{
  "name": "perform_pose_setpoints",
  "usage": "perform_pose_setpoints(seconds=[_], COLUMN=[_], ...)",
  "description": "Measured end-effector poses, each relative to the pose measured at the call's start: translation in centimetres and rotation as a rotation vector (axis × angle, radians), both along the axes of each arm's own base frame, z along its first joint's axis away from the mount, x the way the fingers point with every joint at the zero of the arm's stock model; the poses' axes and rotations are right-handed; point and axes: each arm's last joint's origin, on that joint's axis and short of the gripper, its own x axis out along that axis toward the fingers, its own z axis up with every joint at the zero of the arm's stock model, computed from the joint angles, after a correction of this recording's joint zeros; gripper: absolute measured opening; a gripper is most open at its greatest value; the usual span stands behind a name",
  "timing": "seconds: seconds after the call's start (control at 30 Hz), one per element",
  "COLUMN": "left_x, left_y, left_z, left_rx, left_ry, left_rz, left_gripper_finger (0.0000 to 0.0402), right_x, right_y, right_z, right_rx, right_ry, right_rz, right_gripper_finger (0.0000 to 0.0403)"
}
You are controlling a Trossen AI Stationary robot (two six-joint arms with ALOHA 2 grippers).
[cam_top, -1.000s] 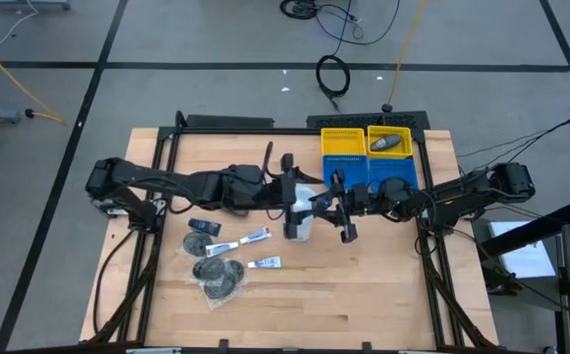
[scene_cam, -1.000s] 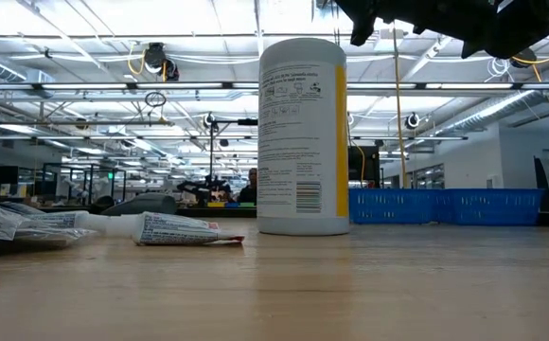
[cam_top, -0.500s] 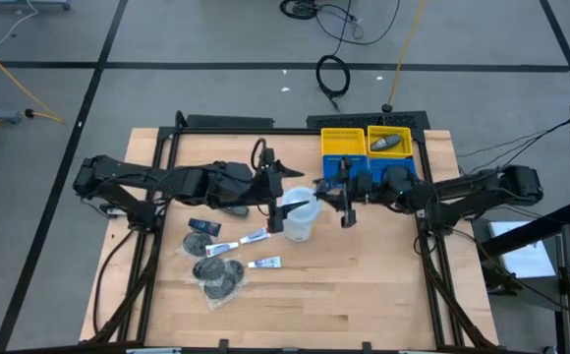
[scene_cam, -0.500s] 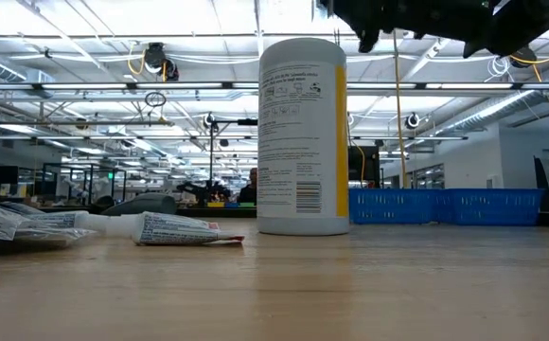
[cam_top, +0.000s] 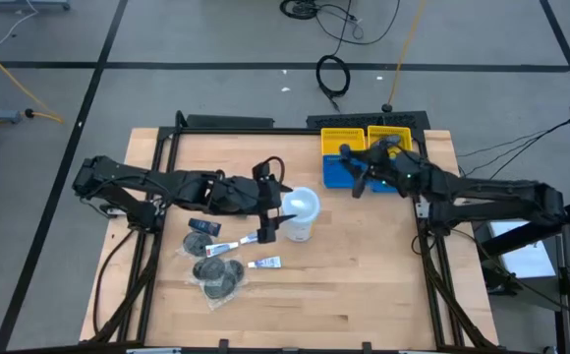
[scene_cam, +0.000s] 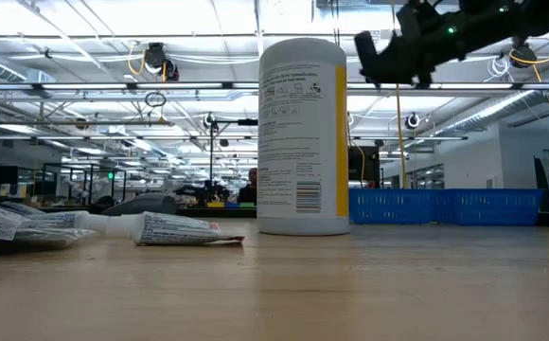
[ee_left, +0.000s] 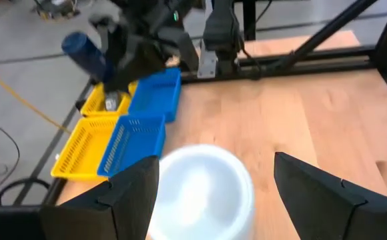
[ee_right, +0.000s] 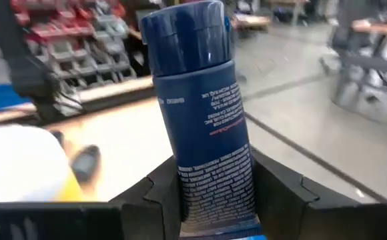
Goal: Pick & Place Travel size toiletries
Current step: Put the blue shave cream into the right blue bin
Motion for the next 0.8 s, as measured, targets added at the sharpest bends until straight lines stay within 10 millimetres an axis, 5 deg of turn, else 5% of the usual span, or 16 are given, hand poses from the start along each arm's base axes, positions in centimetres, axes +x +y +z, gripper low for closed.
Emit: perform_pose_setpoints(seconds=[0.8], left_x=[-1.1], left_y=[-0.1], left_z=[-1.5], left_rx=[-0.081], left_ry=[0.17], left_rz=[0.066], left_gripper_finger=[0.0285], right_x=[-7.2], right_y=[-2.5], right_z=[-4.7], right_rx=[0.241], right_ry=[0.617], right_rz=[-0.468], right_gripper_finger=[0.0141])
